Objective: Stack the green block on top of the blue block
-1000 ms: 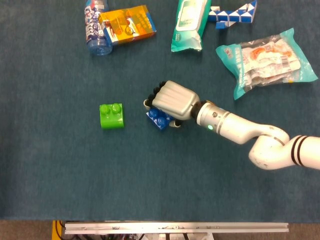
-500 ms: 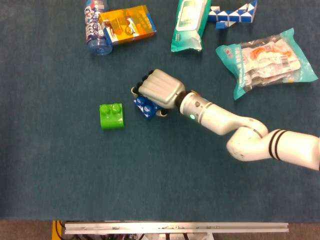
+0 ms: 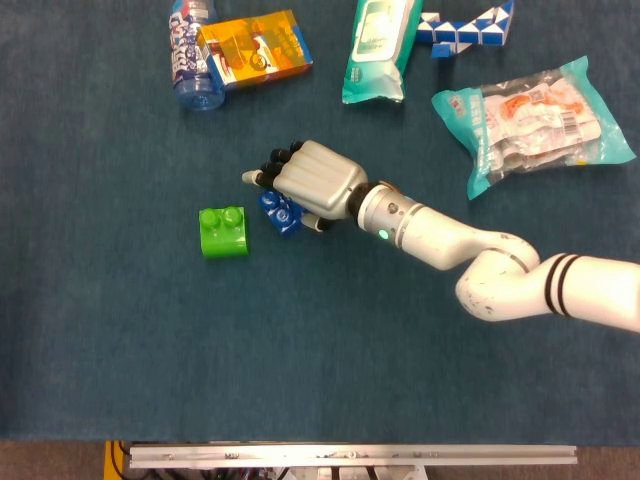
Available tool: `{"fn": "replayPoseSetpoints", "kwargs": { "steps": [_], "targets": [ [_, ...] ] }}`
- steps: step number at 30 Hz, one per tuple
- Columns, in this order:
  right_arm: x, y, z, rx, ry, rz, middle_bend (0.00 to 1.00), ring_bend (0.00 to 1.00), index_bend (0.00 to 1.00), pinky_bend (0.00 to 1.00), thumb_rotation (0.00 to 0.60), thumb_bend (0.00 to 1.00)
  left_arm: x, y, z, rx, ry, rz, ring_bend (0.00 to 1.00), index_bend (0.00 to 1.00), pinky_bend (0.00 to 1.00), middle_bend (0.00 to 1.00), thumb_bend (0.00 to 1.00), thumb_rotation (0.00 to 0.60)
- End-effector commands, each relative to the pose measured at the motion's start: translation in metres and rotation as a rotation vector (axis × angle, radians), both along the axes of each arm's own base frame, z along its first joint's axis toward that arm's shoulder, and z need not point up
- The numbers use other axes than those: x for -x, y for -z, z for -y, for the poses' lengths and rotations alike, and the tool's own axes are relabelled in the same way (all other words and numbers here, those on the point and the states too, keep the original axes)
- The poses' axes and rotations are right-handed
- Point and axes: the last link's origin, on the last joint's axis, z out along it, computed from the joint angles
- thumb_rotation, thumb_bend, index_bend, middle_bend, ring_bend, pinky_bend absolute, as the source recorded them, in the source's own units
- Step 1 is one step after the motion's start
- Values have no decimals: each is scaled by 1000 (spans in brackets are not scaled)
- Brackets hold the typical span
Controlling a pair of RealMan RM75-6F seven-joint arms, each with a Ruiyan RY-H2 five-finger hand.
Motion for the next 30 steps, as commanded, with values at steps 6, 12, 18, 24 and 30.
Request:
{"fn": "replayPoseSetpoints", "kwargs": {
  "steps": [6, 12, 18, 24, 30],
  "targets": [
    [4, -20, -4, 4, -6, 17, 241, 163, 117, 262, 600, 292, -2, 1, 0, 8, 5, -1, 103, 76, 104, 93, 145, 600],
    [-3, -31, -32, -66, -66, 38, 242, 163, 117, 262, 600, 291, -4, 3, -1, 12, 10, 1, 103, 76, 104, 93, 145, 600],
    [-3, -35, -52, -110, -104, 49, 242, 163, 117, 262, 600, 291, -5, 4, 1, 16, 14, 0, 103, 76, 104, 93, 145, 600],
    [0, -38, -67, -161, -112, 46, 242, 163, 117, 260, 600, 291, -5, 3, 2, 16, 11, 0, 103, 76, 104, 93, 145, 600],
    [6, -34, -74, -198, -83, 18, 242, 163, 99, 261, 600, 290, -7, 4, 2, 21, 20, 3, 103, 76, 104, 93, 146, 600]
  ]
}}
